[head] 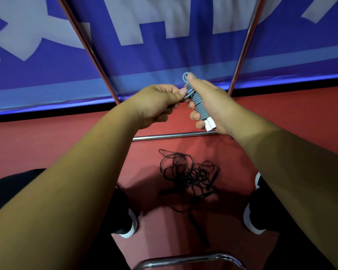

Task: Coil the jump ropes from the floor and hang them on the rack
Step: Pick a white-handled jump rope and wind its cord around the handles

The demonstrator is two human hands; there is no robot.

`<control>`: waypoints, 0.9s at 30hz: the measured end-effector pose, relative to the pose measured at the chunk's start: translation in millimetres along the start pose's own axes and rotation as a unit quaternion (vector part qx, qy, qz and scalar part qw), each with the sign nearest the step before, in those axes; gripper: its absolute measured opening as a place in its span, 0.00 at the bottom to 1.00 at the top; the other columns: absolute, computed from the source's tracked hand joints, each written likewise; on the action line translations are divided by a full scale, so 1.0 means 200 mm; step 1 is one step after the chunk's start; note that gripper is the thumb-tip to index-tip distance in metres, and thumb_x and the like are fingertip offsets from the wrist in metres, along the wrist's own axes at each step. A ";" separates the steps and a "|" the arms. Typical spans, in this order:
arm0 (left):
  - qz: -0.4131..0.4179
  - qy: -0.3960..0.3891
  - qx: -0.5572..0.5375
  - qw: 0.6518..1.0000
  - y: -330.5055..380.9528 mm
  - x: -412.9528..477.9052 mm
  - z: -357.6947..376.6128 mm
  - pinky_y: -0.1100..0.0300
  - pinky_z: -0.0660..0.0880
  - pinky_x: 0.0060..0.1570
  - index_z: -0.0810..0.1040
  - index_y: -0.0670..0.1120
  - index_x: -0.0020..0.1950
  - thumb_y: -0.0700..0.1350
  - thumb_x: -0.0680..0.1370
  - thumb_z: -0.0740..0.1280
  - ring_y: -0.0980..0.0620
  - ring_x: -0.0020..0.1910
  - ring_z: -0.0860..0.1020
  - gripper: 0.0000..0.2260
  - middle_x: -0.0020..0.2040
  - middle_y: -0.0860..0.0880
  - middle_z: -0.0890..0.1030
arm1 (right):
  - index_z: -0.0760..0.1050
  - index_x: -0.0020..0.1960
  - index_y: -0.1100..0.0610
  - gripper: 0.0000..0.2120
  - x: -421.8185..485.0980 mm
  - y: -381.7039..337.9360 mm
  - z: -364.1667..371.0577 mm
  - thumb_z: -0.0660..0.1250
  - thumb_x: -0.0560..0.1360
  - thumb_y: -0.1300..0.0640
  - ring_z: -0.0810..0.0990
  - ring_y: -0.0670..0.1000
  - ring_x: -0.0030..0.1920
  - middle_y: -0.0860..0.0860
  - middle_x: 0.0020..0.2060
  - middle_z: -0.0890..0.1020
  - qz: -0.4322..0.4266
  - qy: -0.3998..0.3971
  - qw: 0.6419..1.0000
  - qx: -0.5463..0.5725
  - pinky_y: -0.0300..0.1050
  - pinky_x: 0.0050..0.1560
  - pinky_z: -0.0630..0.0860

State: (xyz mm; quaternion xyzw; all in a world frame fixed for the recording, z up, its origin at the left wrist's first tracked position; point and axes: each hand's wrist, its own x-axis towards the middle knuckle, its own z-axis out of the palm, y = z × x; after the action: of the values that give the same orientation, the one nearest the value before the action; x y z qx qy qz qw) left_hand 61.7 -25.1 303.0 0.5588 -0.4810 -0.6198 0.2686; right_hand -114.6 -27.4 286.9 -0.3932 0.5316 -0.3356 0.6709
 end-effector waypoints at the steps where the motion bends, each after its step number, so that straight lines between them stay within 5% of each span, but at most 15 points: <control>1: -0.016 0.011 -0.010 1.000 0.00 0.00 0.00 0.62 0.55 0.26 0.79 0.44 0.54 0.52 0.83 0.69 0.55 0.28 0.58 0.11 0.35 0.50 0.70 | 0.77 0.58 0.48 0.18 -0.01 0.00 0.00 0.68 0.80 0.34 0.69 0.51 0.27 0.52 0.36 0.75 -0.010 -0.012 1.000 0.002 0.41 0.31 0.65; 4: -0.089 0.056 -0.115 0.988 -0.01 0.02 -0.02 0.66 0.67 0.26 0.79 0.47 0.56 0.50 0.81 0.72 0.58 0.28 0.62 0.09 0.35 0.51 0.70 | 0.76 0.59 0.47 0.12 -0.03 -0.02 0.01 0.68 0.82 0.40 0.68 0.51 0.28 0.53 0.35 0.74 -0.032 -0.033 0.999 0.002 0.41 0.31 0.64; 7: -0.106 0.070 -0.224 0.966 -0.01 0.04 -0.03 0.65 0.81 0.37 0.83 0.44 0.53 0.42 0.82 0.70 0.59 0.31 0.72 0.03 0.41 0.50 0.77 | 0.79 0.50 0.42 0.05 -0.05 -0.03 0.04 0.68 0.82 0.44 0.70 0.52 0.28 0.55 0.38 0.75 -0.070 -0.036 0.995 -0.063 0.42 0.30 0.66; 16: -0.052 0.140 -0.385 0.911 -0.02 0.04 0.04 0.58 0.82 0.58 0.80 0.42 0.48 0.45 0.82 0.71 0.53 0.42 0.84 0.06 0.38 0.48 0.85 | 0.73 0.59 0.51 0.14 -0.01 0.04 0.09 0.67 0.82 0.42 0.73 0.53 0.27 0.55 0.39 0.79 -0.072 -0.003 0.991 -0.111 0.44 0.28 0.71; 21: -0.048 0.169 -0.382 0.907 -0.02 0.05 0.05 0.64 0.79 0.40 0.74 0.50 0.43 0.43 0.84 0.68 0.58 0.32 0.81 0.10 0.31 0.53 0.82 | 0.71 0.59 0.57 0.17 -0.01 0.04 0.11 0.66 0.84 0.42 0.73 0.52 0.26 0.56 0.40 0.78 -0.053 0.002 0.993 -0.107 0.43 0.26 0.70; 27: -0.061 0.202 -0.328 0.921 -0.03 0.09 0.07 0.64 0.66 0.34 0.78 0.52 0.47 0.46 0.87 0.63 0.60 0.27 0.75 0.09 0.35 0.55 0.80 | 0.72 0.54 0.52 0.11 -0.01 0.07 0.11 0.63 0.86 0.44 0.72 0.52 0.26 0.56 0.40 0.77 -0.019 0.011 0.998 -0.061 0.42 0.29 0.69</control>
State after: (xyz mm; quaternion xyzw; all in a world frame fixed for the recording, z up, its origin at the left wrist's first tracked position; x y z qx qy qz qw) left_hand 46.2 -34.6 288.4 0.5807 -0.1514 -0.6323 0.4899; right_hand -93.8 -15.5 279.0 -0.4395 0.5508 -0.3194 0.6336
